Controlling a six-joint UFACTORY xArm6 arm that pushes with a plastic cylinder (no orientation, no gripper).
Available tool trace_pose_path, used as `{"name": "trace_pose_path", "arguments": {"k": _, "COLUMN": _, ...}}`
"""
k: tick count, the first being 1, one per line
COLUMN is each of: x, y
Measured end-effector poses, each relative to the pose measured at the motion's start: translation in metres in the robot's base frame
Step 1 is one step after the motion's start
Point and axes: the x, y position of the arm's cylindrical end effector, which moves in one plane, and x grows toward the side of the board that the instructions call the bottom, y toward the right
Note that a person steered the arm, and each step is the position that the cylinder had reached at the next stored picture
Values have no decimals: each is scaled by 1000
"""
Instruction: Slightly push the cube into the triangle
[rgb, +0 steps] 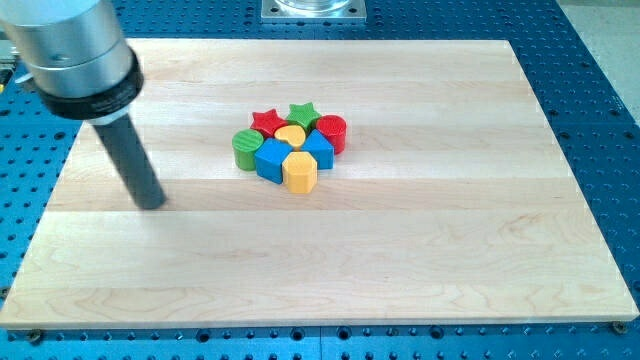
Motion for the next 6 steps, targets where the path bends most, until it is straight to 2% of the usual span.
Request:
{"name": "trace_pose_path", "arguments": {"k": 1, "x": -36, "y": 26}}
{"name": "trace_pose_path", "arguments": {"k": 3, "x": -51, "y": 90}}
{"name": "trace_pose_path", "arguments": {"k": 5, "x": -54, "y": 103}}
{"name": "trace_pose_path", "arguments": {"k": 6, "x": -89, "y": 105}}
